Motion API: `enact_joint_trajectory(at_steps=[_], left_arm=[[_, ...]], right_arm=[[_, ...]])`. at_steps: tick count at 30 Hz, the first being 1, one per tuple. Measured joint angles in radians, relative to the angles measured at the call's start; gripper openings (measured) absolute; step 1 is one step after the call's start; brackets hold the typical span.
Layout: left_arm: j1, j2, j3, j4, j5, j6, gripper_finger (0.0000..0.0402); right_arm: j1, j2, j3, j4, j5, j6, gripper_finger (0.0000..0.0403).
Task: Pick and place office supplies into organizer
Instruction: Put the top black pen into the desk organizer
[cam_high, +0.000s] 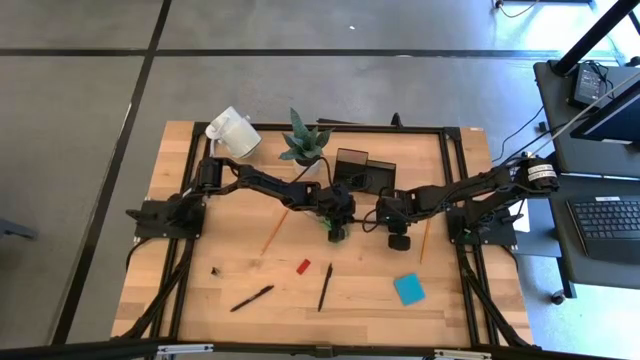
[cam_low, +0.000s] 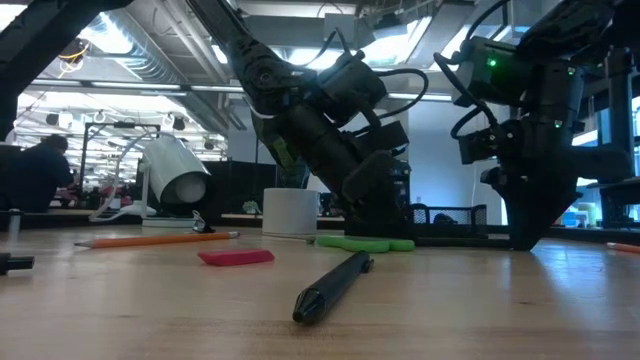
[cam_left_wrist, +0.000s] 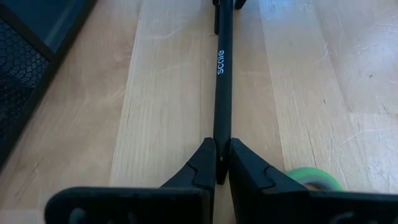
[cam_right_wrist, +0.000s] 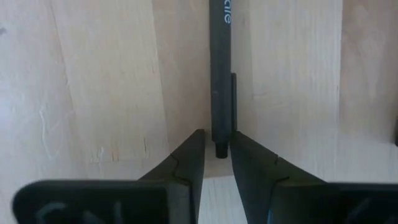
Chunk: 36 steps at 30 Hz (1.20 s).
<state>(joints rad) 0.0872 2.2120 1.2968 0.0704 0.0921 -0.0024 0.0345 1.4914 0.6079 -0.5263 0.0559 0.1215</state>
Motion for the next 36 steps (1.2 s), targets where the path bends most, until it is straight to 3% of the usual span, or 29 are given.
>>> enact_joint_trajectory(at_steps=[5, 13, 26, 36], left_arm=[[0.0, 0.0, -0.001, 0.003, 0.0, -0.009, 0.0016], [0.0, 0.0, -0.002, 0.006, 0.0, -0.01, 0.002], [-0.001, -0.029, -0.006, -0.008, -0.014, 0.004, 0.0059], [-0.002, -0.131, -0.016, -0.211, -0.033, 0.021, 0.0085]], right_arm=[[0.0, 0.0, 0.0, -0.004, 0.0, -0.002, 0.0076], [0.001, 0.0, 0.0, -0.005, -0.001, -0.054, 0.0019], [0.001, 0.0, 0.002, -0.008, -0.003, -0.048, 0.0017], [0.001, 0.002, 0.011, -0.022, -0.005, -0.035, 0.0012]])
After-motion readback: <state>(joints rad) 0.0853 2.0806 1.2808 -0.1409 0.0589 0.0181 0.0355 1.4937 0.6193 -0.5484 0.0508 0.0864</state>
